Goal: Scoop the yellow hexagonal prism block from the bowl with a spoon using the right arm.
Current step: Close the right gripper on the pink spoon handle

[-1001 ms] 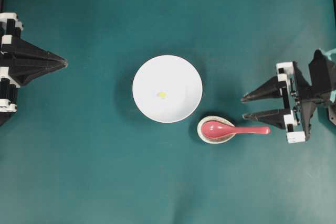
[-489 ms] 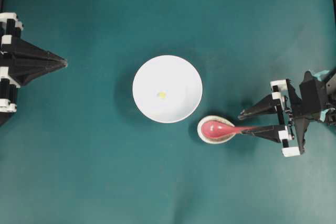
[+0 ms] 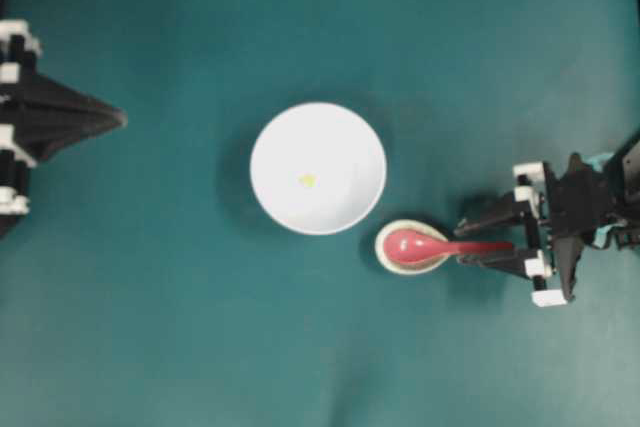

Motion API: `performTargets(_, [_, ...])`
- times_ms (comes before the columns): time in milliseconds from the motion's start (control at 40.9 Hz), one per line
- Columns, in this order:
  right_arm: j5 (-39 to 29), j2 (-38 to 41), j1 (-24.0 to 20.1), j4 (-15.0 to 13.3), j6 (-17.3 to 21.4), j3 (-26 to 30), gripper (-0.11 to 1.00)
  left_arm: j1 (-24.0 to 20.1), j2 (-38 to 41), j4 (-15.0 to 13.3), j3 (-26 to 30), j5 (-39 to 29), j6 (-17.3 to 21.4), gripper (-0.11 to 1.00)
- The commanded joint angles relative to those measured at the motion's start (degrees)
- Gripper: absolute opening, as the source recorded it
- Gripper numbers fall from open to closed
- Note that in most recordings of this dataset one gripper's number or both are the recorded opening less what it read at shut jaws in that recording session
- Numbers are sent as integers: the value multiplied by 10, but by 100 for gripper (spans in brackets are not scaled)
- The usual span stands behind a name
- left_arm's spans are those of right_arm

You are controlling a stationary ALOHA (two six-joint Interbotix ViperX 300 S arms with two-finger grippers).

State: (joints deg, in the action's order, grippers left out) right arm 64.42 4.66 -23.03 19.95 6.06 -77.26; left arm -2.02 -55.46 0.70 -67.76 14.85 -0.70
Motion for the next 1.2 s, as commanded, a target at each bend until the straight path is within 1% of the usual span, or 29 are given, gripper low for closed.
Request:
performTargets(0, [6, 2, -5, 4, -1, 4, 50, -2, 4, 1, 14, 6, 2, -1])
performTargets(318, [4, 25, -5, 7, -1, 5, 50, -2, 4, 1, 14, 6, 2, -1])
performTargets(611, [0, 27, -5, 6, -3, 4, 50, -2, 4, 2, 14, 6, 4, -1])
performTargets(1001, [-6, 27, -5, 6, -8, 5, 41, -2, 5, 1, 14, 6, 4, -1])
performTargets(1172, [-10, 26, -5, 6, -9, 6, 40, -2, 5, 1, 14, 6, 4, -1])
